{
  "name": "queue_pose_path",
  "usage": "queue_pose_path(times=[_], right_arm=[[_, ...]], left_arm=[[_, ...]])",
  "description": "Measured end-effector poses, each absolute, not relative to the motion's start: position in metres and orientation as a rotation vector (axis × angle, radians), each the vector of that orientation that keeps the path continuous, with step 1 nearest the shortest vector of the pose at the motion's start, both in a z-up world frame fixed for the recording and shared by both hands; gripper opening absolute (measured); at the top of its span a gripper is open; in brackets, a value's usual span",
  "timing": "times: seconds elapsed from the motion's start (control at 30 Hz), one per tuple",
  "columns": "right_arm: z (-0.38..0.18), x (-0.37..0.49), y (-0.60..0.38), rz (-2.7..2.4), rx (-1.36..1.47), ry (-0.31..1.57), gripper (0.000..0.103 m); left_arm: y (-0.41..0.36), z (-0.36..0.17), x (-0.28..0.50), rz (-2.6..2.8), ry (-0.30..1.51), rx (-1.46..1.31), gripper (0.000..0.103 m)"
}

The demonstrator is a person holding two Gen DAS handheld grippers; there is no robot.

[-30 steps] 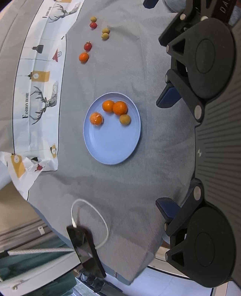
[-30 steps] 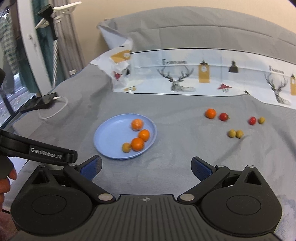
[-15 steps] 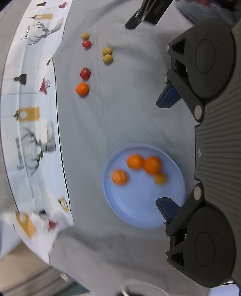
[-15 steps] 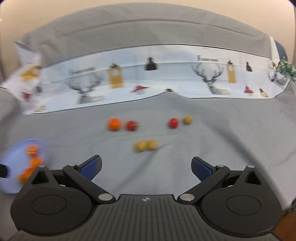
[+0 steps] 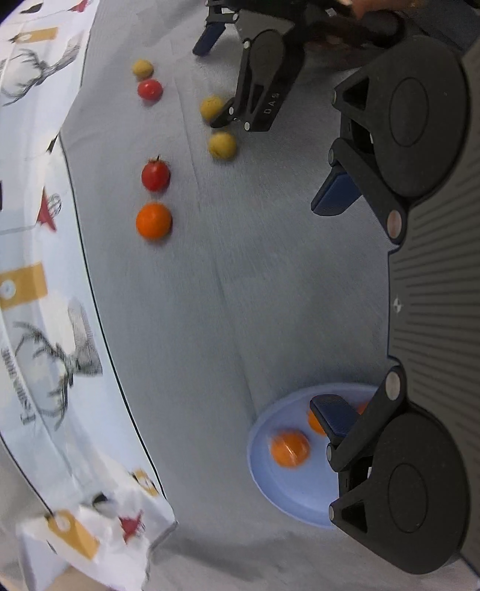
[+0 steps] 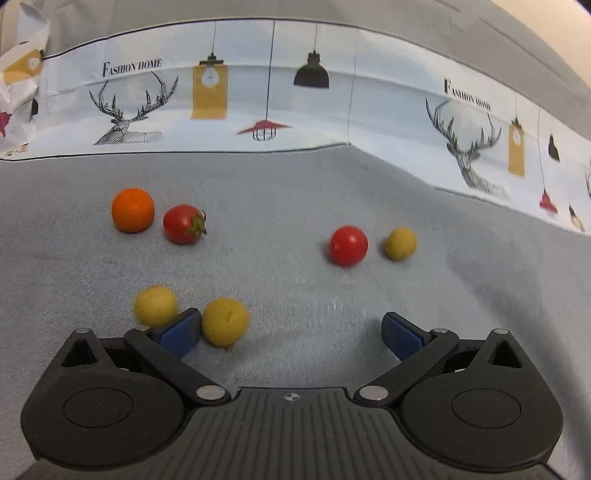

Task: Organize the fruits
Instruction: 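Grasp a small yellow fruit with the left tool while the right tool grasps another, then carry both held yellow fruits over the blue plate with both tools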

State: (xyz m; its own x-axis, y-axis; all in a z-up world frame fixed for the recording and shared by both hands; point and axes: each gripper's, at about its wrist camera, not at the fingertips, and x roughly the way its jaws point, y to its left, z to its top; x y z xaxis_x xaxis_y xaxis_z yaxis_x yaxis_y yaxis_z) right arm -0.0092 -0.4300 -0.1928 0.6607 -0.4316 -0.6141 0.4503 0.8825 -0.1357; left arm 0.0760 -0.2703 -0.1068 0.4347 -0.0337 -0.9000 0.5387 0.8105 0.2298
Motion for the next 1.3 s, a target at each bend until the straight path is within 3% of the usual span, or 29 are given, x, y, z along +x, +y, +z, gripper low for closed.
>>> queue_pose_path(times=[0.07,0.1,0.13,0.57,0.63,0.67,0.7,0.77,1.03,1.3], right_arm=[[-0.189,-0.014,-0.431,-0.481,0.04,0.677,0.074],[-0.188,-0.015,-0.431,-0.462,0.04,0.672,0.041],[-0.186,-0.017,-0.432,-0.425,0.048,0.674,0.027],[-0.174,-0.036,-0.485,-0.694,0.225,0.666,0.028],[-0.174,-0.035,-0.485,-0.694,0.229,0.664,0.028],[-0.174,-0.036,-0.484,-0.694,0.234,0.661,0.028],[-0.175,-0.035,-0.484,-0.694,0.235,0.66,0.028],[-0.174,-0.035,-0.485,-0.695,0.231,0.659,0.028],[-0.171,-0.039,-0.488,-0.715,0.259,0.627,0.028],[-0.135,-0.06,-0.457,-0.73,0.183,0.546,0.028]], left_arm=[[-0.283,-0.112,0.078,-0.403,1.069,0.535,0.103],[-0.29,-0.115,0.079,-0.417,1.068,0.531,0.103],[-0.297,-0.118,0.08,-0.431,1.068,0.526,0.103],[-0.38,-0.162,0.088,-0.623,1.094,0.489,0.102],[-0.385,-0.167,0.093,-0.623,1.109,0.47,0.092],[-0.388,-0.17,0.098,-0.622,1.114,0.47,0.076],[-0.391,-0.172,0.099,-0.625,1.125,0.466,0.05],[-0.392,-0.174,0.101,-0.63,1.15,0.47,0.027],[-0.369,-0.144,0.085,-0.679,1.04,0.456,0.027],[-0.271,-0.065,0.047,-0.63,0.909,0.399,0.027]])
